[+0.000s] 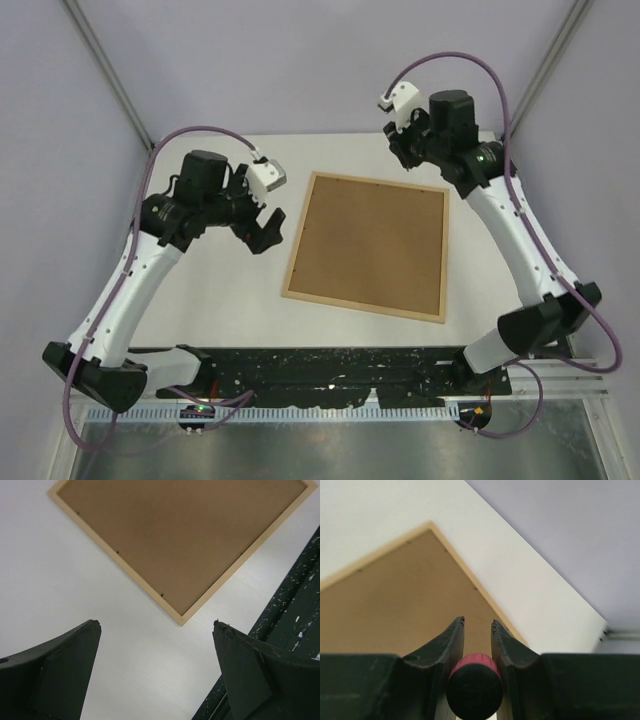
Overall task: Take the photo out of the frame
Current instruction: Adjust the screwdriver.
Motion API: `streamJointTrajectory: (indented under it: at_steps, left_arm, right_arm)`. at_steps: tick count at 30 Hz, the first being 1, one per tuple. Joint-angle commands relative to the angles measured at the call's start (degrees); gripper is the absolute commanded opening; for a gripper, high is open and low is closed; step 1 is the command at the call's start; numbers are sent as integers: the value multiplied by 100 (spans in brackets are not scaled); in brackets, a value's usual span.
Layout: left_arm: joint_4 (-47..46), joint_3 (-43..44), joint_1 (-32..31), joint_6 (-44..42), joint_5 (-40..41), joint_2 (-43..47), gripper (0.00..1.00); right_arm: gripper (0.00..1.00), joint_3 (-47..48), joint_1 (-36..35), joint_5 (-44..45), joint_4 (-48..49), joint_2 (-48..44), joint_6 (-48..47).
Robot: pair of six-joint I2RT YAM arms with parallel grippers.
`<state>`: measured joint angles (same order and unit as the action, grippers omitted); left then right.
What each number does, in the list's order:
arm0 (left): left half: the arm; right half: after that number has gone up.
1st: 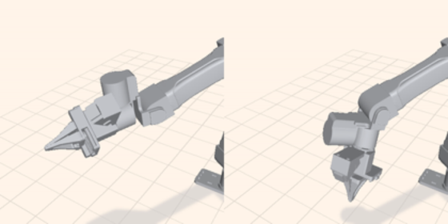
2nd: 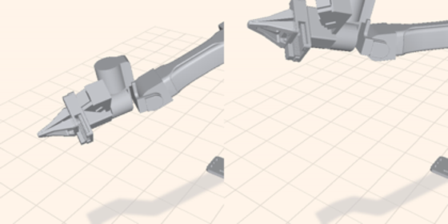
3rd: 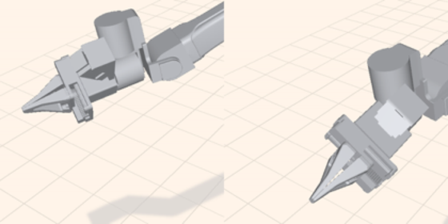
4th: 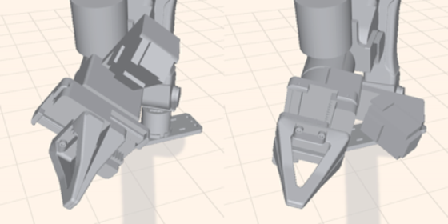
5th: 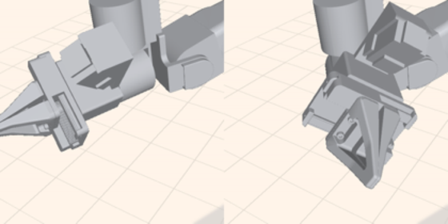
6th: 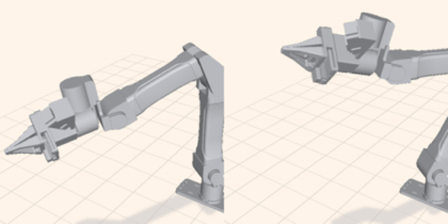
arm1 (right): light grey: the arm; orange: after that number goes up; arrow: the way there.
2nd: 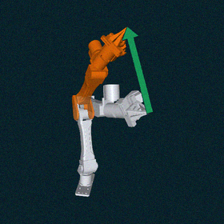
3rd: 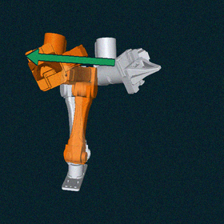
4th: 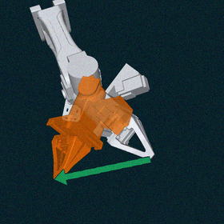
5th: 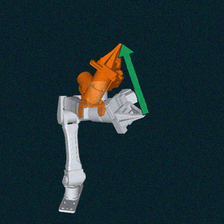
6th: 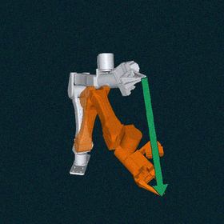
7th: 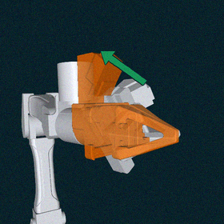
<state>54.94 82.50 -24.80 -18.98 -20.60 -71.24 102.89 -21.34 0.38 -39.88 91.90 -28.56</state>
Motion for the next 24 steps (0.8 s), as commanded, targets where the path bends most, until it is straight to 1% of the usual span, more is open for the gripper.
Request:
streamJointTrajectory:
  at_steps: [1, 2, 3, 4, 5, 6, 7, 8, 9, 10, 11, 12, 13, 14, 15, 16, 18, 21, 24]
  left_arm:
    - [-307, 310, -16, -45, -1418, -205, 100]
    - [-421, 380, -8, 17, -1716, -310, 100]
    - [-518, 451, -16, 87, -2015, -459, 100]
    - [-606, 512, -16, 157, -2288, -582, 100]
    - [-677, 617, -8, 262, -2560, -758, 100]
    - [-712, 705, 1, 324, -2920, -899, 100]
    - [-808, 828, 10, 403, -3193, -1057, 100]
    - [-905, 925, 27, 526, -3526, -1206, 100]
    - [-1045, 1022, 45, 658, -3904, -1330, 100]
    - [-1273, 1101, 62, 903, -4186, -1522, 100]
    - [-1510, 1145, 80, 1201, -4502, -1681, 100]
    - [-1886, 1172, 80, 1535, -4723, -1804, 100]
    - [-2282, 1189, 80, 2008, -4917, -1962, 100]
    - [-2625, 1207, 80, 2378, -5093, -2094, 100]
    - [-3072, 1198, 80, 2973, -5260, -2252, 100]
    - [-3451, 1190, 63, 3406, -5383, -2393, 100]
    - [-4033, 1181, 45, 3874, -5402, -2587, 100]
    - [-4114, 1233, -8, 3963, -5323, -2816, 100]
    - [-4079, 1199, -86, 3990, -5323, -2948, 100]
  right_arm:
    - [8, -803, 60, -3319, 356, -934, 1595]
    - [8, -997, 130, -3595, 854, -1059, 1851]
    - [8, -1347, 165, -4155, 1172, -1277, 2306]
    - [8, -1490, 279, -4491, 1680, -1340, 2606]
    - [8, -1813, 341, -4982, 2033, -1463, 3279]
    - [8, -2156, 463, -5265, 2733, -1490, 3904]
    - [8, -2333, 525, -5668, 3088, -1517, 4337]
    - [8, -2700, 639, -5803, 3918, -1526, 5072]
    - [8, -2861, 684, -6056, 4387, -1500, 5445]
    - [8, -3228, 771, -6224, 5358, -1473, 6240]
    - [8, -3362, 807, -6295, 5777, -1351, 6596]
    - [8, -3537, 859, -6470, 6590, -1263, 7339]
    - [8, -3583, 886, -6550, 6972, -1027, 7651]
    - [8, -3661, 878, -6655, 7516, -920, 8229]
    - [8, -3714, 877, -6656, 7825, -737, 8469]
    - [8, -3837, 877, -6622, 8351, -665, 8768]
    - [8, -3952, 877, -6595, 8941, -472, 9172]
    - [8, -3979, 895, -6621, 9444, -199, 9543]
    - [8, -4022, 886, -6612, 9551, -41, 9693]
